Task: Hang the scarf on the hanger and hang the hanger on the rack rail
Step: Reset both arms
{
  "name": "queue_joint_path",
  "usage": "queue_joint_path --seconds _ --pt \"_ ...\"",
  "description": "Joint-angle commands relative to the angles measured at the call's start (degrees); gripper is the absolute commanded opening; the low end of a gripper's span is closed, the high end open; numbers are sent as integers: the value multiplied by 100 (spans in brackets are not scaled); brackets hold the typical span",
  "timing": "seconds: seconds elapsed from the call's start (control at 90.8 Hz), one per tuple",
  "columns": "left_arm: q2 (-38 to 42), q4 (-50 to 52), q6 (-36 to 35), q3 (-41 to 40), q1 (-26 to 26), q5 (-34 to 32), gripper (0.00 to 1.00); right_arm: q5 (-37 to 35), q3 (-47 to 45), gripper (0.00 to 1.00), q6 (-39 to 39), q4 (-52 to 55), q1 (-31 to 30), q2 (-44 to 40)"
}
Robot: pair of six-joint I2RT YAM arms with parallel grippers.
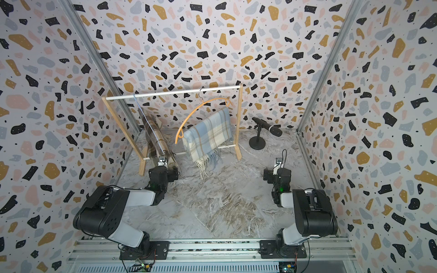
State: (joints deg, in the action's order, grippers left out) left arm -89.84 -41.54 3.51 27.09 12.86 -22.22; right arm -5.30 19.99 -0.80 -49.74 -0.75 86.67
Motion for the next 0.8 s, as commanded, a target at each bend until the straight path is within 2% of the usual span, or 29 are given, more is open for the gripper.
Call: queue_joint_path --seconds 0.0,0.044,0.099,0.22,0.308,0.385,0.462,0.529,0.606,0.65,0.716,0.793 --pt "17 -274 -93 -154 -34 69 100 38 -13 100 36 -89 15 -19" --pt "77 -689 -84 -373 -41 17 100 38 -19 100 38 -89 14 -19" --pt "289 -798 -202 -474 -38 260 100 38 -4 100 40 -93 16 -19" --pt "1392 483 -244 -233 14 353 100 38 -17 100 43 -89 14 -19" --pt "2084 835 -393 -148 -16 180 100 39 -13 100 39 -89 14 -19" --pt "2161 919 -577 -103 -129 25 100 38 -19 100 36 -89 18 -19" --pt "1975 649 -478 -200 -238 147 100 33 -16 100 36 -90 18 -19" --pt "1990 803 -661 -176 -245 -15 100 40 -13 100 36 -89 14 -19" --pt "2168 528 -848 -413 -261 -432 100 38 -13 100 42 -87 15 -19" --pt "2181 503 -766 -506 -293 -398 100 42 -14 100 36 -89 19 -19" --pt "1992 447 -820 -549 -301 -364 100 40 -12 100 36 -89 14 -19" --pt "1639 -171 -837 -782 -352 -349 100 37 -13 100 36 -89 18 -19"
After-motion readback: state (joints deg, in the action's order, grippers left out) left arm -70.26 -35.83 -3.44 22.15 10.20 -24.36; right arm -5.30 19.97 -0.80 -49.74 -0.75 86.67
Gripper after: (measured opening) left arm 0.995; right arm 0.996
